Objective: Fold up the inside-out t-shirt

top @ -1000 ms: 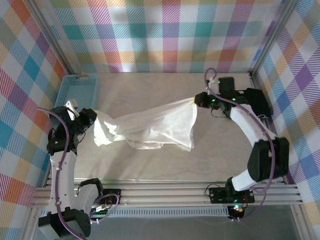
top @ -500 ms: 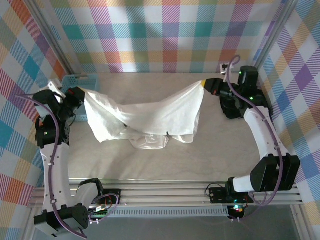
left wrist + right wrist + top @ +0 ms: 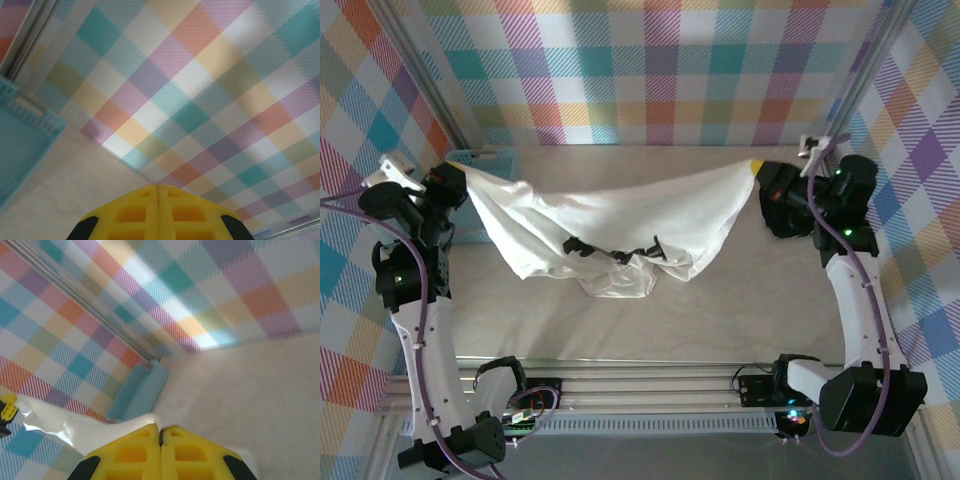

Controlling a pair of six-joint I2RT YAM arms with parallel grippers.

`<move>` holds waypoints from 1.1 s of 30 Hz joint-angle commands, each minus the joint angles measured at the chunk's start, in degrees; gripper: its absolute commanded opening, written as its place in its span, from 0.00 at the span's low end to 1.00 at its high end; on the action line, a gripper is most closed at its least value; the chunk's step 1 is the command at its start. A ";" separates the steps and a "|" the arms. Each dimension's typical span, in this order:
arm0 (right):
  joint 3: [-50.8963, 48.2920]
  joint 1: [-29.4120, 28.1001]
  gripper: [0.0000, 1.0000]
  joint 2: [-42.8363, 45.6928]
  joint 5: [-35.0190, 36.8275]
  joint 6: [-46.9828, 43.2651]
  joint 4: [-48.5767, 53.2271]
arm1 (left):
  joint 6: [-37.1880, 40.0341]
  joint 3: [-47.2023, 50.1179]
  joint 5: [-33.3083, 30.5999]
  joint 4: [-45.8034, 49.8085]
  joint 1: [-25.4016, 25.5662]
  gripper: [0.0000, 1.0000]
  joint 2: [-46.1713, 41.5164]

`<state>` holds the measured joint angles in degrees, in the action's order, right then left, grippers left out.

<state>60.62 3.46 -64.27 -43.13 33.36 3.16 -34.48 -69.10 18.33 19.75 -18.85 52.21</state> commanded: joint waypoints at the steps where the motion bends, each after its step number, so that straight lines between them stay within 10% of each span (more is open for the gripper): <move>1: -6.09 -2.03 0.00 2.28 -0.69 -3.33 6.95 | 3.00 3.38 -1.00 1.55 -0.74 0.00 -0.14; 22: -29.85 -18.07 0.00 -5.94 11.86 -2.43 12.99 | 7.58 16.89 3.17 3.33 -0.59 0.00 -0.09; 33: -30.54 -18.93 0.26 -8.15 15.56 -1.68 15.38 | 7.76 17.25 4.17 2.57 -0.57 0.00 0.53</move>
<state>30.04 -15.09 -72.47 -28.97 31.68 17.56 -27.79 -52.62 21.32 23.66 -18.90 52.93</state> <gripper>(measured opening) 0.252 0.048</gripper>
